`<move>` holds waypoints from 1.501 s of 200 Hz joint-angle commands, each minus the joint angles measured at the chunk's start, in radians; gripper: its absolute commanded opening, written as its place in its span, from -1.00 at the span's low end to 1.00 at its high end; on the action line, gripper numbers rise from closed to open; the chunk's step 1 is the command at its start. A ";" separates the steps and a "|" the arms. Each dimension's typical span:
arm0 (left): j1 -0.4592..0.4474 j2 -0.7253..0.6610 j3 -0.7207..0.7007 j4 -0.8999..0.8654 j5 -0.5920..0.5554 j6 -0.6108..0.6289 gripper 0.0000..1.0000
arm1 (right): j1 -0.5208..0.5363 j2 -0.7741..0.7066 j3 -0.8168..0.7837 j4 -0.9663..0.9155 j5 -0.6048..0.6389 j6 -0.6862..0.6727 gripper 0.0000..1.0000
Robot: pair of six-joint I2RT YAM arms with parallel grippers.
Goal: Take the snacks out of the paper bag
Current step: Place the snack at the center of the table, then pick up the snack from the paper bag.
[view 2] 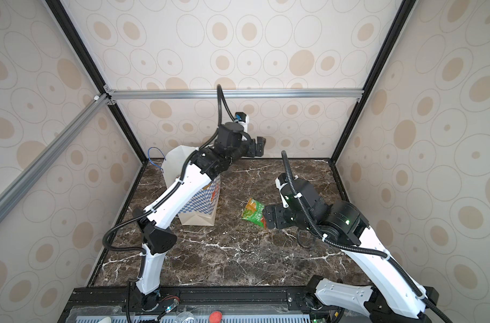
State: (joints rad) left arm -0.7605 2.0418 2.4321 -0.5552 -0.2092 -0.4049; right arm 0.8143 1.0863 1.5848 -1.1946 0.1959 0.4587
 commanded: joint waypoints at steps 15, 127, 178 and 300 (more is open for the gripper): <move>-0.004 -0.138 0.027 -0.034 -0.200 0.108 0.82 | 0.007 0.095 0.157 0.011 -0.074 -0.045 0.81; 0.345 -0.262 -0.140 -0.481 -0.111 -0.085 0.71 | 0.012 0.465 0.657 -0.059 -0.278 -0.101 0.74; 0.424 -0.057 -0.127 -0.637 0.024 -0.076 0.70 | 0.016 0.491 0.654 -0.134 -0.300 -0.103 0.74; 0.449 0.053 -0.518 -0.449 0.159 -0.012 0.96 | 0.016 0.481 0.642 -0.137 -0.269 -0.115 0.76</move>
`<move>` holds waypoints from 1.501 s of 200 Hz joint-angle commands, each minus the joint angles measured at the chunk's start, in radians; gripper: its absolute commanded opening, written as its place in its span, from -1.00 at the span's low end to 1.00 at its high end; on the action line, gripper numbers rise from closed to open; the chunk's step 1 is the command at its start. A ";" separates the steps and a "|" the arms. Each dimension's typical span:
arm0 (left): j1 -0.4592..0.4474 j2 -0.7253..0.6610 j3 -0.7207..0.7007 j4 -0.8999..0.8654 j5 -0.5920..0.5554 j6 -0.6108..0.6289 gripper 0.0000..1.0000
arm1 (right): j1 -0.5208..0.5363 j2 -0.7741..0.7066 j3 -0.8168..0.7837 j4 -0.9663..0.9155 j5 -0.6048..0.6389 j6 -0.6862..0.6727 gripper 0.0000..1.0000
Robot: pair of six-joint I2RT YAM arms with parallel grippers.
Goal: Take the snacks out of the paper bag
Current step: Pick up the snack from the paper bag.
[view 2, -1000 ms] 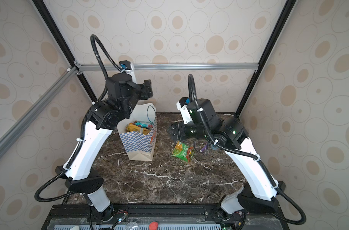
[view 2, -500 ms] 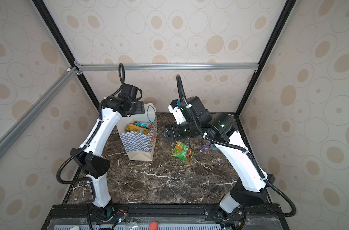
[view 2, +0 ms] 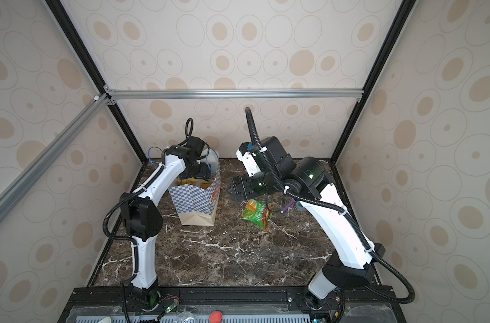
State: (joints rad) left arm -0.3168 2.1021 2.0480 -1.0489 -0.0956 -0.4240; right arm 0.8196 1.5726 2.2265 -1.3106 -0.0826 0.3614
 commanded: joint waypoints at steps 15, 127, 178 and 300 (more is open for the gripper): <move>0.006 -0.029 -0.227 0.110 0.051 0.000 0.96 | 0.011 -0.005 0.001 -0.020 0.012 -0.018 0.76; -0.016 0.008 -0.472 0.179 -0.031 -0.001 0.96 | 0.011 -0.030 -0.071 0.022 0.012 0.003 0.76; -0.029 0.031 -0.465 0.179 -0.015 0.004 0.26 | 0.012 -0.043 -0.099 0.022 0.026 0.007 0.76; -0.029 -0.070 -0.285 0.078 -0.016 -0.009 -1.00 | 0.012 -0.058 -0.108 0.036 0.031 0.022 0.75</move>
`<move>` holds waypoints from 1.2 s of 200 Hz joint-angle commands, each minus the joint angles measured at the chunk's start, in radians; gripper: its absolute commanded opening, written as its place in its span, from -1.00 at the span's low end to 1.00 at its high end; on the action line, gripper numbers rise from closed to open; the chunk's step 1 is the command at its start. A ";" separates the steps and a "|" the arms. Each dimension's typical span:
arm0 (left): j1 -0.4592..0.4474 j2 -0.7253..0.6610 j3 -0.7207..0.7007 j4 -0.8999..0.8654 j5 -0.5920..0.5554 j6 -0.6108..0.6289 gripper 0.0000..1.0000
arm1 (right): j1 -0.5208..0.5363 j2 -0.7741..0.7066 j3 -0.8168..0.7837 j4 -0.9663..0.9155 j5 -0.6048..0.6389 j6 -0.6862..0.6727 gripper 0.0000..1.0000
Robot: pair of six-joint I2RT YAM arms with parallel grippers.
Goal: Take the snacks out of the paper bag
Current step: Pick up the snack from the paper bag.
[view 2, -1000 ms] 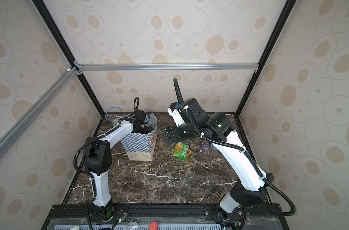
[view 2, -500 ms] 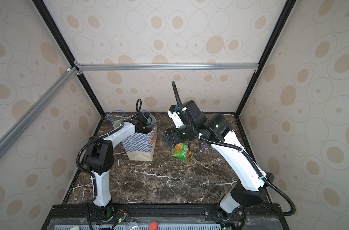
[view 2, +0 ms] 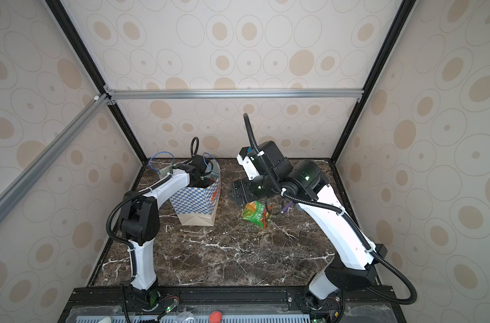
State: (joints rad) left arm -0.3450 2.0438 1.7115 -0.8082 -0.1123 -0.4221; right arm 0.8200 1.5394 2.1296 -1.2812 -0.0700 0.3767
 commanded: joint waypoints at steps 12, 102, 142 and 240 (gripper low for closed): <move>0.000 -0.014 0.093 -0.187 -0.007 -0.012 -1.00 | 0.011 -0.027 -0.011 0.007 0.025 0.007 0.75; -0.002 -0.005 0.409 -0.340 -0.059 -0.015 -1.00 | 0.011 -0.035 -0.011 0.024 0.045 0.010 0.76; 0.000 0.009 0.535 -0.392 -0.065 -0.024 -1.00 | 0.011 -0.033 -0.002 0.026 0.050 0.008 0.75; 0.005 -0.023 0.649 -0.444 -0.155 -0.033 -1.00 | 0.011 -0.020 0.031 0.032 0.058 0.006 0.75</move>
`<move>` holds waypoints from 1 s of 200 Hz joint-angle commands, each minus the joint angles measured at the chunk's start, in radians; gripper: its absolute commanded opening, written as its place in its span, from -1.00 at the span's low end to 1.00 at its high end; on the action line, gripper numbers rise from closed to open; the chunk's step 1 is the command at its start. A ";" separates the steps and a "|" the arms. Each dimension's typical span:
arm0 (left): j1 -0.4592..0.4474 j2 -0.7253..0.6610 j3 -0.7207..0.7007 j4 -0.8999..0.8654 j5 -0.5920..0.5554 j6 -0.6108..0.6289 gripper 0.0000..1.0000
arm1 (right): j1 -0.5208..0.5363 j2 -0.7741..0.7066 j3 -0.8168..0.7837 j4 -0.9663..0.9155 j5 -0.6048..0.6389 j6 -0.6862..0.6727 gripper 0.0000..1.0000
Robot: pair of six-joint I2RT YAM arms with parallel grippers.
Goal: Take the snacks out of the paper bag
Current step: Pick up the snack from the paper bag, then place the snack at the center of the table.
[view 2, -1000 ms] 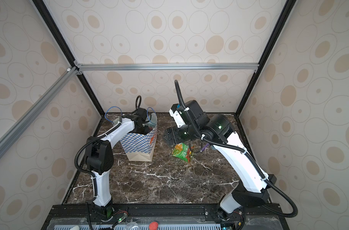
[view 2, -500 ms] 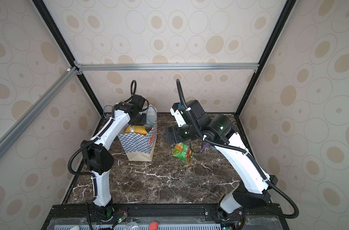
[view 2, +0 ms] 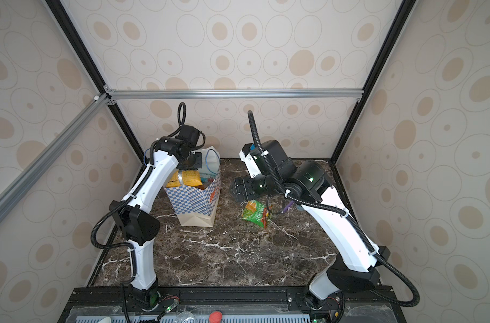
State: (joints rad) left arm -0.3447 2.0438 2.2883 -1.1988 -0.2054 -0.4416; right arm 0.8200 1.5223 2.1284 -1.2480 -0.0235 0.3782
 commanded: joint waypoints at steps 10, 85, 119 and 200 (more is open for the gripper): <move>0.004 -0.037 0.081 -0.045 -0.065 -0.017 -1.00 | 0.011 -0.001 0.044 0.000 0.010 0.008 0.76; 0.006 -0.153 0.145 0.059 -0.012 -0.067 -1.00 | 0.011 0.005 0.154 -0.008 0.006 0.049 0.75; 0.007 -0.219 0.197 0.102 0.018 -0.111 -1.00 | 0.011 -0.016 0.136 0.009 0.039 0.056 0.76; -0.014 -0.399 0.175 0.268 0.214 -0.252 -1.00 | 0.011 -0.173 -0.070 0.021 0.148 0.047 0.77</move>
State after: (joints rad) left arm -0.3439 1.6814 2.4466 -0.9955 -0.0650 -0.6197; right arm 0.8200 1.4242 2.1429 -1.2240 0.0673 0.4252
